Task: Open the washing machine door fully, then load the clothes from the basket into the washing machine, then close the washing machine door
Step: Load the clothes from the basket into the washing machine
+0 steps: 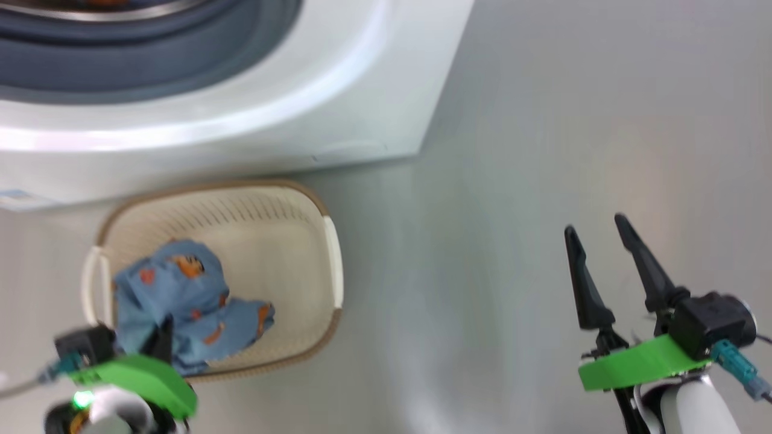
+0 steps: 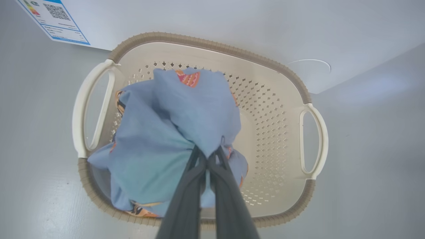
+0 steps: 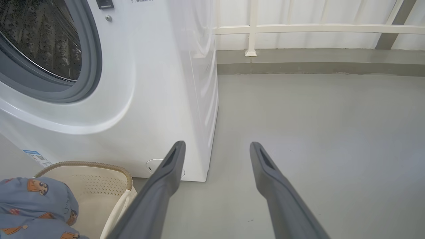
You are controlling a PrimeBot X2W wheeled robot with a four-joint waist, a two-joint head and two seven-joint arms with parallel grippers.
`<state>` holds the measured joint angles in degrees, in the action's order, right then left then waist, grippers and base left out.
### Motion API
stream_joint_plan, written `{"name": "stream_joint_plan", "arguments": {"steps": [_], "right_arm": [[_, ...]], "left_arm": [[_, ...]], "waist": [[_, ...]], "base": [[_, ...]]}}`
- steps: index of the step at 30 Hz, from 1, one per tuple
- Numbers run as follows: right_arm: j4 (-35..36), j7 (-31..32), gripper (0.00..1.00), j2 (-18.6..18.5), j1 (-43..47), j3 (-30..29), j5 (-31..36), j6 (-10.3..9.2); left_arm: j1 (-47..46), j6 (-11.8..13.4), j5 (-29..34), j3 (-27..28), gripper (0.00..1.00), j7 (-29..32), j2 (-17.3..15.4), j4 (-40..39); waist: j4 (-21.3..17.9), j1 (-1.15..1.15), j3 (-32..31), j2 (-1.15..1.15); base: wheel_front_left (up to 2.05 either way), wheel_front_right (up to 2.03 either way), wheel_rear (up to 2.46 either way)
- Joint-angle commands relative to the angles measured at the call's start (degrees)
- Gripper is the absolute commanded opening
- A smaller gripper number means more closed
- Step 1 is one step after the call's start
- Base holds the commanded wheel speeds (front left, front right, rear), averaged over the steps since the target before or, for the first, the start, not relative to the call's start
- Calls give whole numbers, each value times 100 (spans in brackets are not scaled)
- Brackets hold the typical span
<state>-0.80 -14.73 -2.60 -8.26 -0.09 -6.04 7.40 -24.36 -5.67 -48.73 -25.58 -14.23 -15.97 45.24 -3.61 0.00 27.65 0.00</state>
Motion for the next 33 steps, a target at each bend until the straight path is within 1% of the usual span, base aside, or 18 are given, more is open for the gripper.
{"name": "stream_joint_plan", "arguments": {"steps": [1, 10, 15, 18, 25, 29, 33], "right_arm": [[98, -27, 100, -28, 147, 127, 52, 9], [-71, -27, 100, -28, 544, 128, 148, 9], [-190, -27, 100, -28, 682, 158, 199, 9], [-264, -27, 100, -28, 784, 159, 188, 9], [-386, -27, 100, -28, 1082, 102, 132, 9], [-394, -27, 100, -28, 1184, 52, 105, 9], [-425, -27, 100, -28, 1258, 29, 102, 9]], "left_arm": [[202, 53, 87, 223, 0, -75, -132, -129], [1536, 405, 947, 976, 0, -76, 299, -1564], [2073, 494, 1568, 1318, 0, -76, 509, -2431], [2382, 509, 1939, 1516, 0, -76, 653, -2840], [3088, 426, 2684, 1818, 0, -76, 997, -3515], [3359, 384, 2924, 1957, 0, -76, 1138, -3870], [3518, 336, 3066, 2115, 0, -76, 1213, -4114]], "waist": [[439, 0, -839, 0], [644, 0, -1663, 0], [734, 0, -2002, 0], [765, 0, -2235, 0], [746, 0, -2791, 0], [712, 0, -2935, 0], [688, 0, -3040, 0]], "base": [[0, 0, 0], [0, 0, 0], [0, 0, 0], [0, 0, 0], [0, 0, 0], [0, 0, 0], [0, 0, 0]]}}
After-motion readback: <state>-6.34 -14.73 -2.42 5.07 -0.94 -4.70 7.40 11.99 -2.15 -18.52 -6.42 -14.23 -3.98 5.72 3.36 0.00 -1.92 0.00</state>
